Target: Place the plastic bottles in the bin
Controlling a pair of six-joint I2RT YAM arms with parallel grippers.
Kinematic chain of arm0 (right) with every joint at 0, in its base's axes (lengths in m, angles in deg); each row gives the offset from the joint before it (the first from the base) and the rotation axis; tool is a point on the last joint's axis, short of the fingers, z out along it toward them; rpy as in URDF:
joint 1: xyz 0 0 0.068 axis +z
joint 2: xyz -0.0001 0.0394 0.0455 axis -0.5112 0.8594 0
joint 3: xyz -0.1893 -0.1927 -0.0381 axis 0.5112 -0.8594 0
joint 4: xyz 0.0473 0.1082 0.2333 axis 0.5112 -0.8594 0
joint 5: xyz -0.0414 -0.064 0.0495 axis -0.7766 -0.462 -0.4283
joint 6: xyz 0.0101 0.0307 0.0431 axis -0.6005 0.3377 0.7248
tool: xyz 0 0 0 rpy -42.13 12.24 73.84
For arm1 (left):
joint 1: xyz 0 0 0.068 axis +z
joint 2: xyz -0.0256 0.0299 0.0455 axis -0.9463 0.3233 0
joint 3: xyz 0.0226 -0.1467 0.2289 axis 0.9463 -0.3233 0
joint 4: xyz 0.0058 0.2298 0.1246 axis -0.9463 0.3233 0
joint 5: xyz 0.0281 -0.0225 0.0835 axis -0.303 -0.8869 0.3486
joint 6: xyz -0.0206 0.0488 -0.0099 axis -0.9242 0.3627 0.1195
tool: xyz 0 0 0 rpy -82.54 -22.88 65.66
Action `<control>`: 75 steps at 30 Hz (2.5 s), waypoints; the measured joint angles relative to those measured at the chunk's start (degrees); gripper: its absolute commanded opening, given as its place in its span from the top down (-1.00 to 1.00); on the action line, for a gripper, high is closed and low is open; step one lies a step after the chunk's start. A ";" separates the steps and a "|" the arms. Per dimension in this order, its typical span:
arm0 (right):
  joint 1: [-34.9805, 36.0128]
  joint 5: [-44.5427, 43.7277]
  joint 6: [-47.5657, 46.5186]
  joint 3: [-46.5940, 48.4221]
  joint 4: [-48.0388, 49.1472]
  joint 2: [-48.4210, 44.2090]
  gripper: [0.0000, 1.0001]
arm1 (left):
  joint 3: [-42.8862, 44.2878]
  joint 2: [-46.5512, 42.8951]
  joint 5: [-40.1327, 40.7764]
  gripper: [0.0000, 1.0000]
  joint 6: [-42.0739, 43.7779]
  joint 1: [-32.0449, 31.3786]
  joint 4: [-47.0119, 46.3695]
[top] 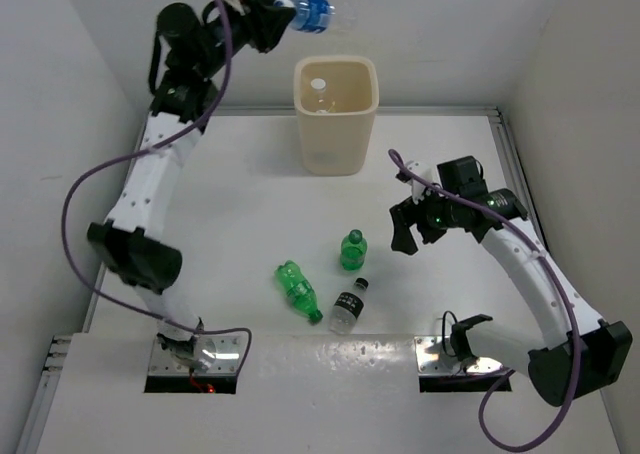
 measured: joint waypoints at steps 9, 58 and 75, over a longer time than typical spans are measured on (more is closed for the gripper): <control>-6.73 3.54 1.86 1.27 -1.51 1.55 -0.64 | 9.46 19.30 4.94 1.00 3.96 -8.63 6.21; -0.11 3.58 -4.85 3.06 -0.57 2.43 -0.81 | -6.84 -10.08 4.79 -0.97 8.02 -0.07 8.63; 14.36 -2.27 -3.06 4.81 12.33 16.15 -0.45 | -55.36 -32.76 -2.32 -0.92 6.80 7.34 22.10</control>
